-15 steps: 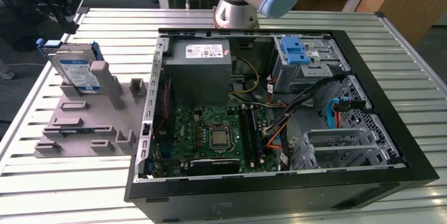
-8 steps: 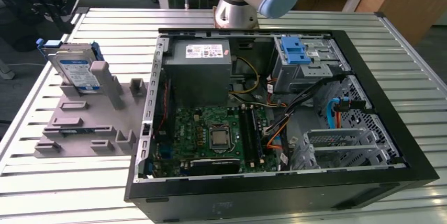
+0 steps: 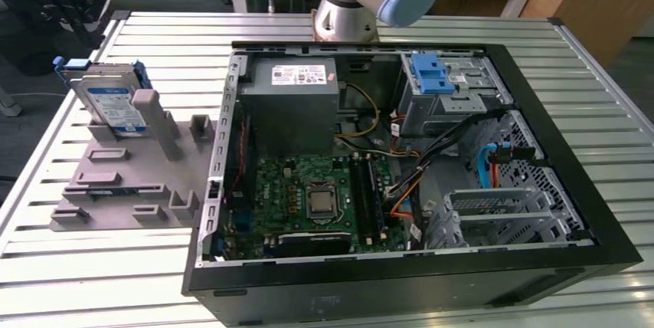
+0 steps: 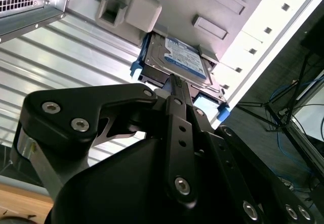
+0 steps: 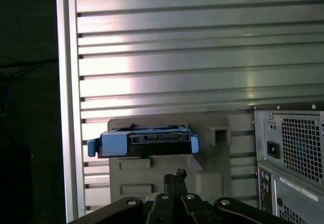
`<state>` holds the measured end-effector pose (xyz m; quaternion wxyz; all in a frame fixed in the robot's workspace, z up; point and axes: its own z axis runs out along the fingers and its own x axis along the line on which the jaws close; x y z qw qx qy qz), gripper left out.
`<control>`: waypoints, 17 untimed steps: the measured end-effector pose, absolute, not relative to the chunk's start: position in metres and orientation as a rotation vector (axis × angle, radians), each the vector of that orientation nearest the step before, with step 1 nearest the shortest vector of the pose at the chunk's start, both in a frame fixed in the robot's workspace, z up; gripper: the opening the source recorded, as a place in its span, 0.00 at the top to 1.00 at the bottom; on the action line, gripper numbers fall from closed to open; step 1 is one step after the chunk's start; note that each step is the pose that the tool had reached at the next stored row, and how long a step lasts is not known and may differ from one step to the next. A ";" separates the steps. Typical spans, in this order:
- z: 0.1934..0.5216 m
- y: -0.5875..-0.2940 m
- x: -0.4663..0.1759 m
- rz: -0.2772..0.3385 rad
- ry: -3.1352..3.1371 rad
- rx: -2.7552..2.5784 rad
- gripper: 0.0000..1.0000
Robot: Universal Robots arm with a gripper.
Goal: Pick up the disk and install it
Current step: 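Reach for the disk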
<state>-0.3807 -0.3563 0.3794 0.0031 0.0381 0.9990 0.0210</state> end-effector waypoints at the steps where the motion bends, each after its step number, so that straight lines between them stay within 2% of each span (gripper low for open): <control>1: 0.379 -0.356 -0.381 0.066 3.132 0.119 0.89; 17: 0.377 -0.350 -0.394 0.066 3.132 0.120 0.89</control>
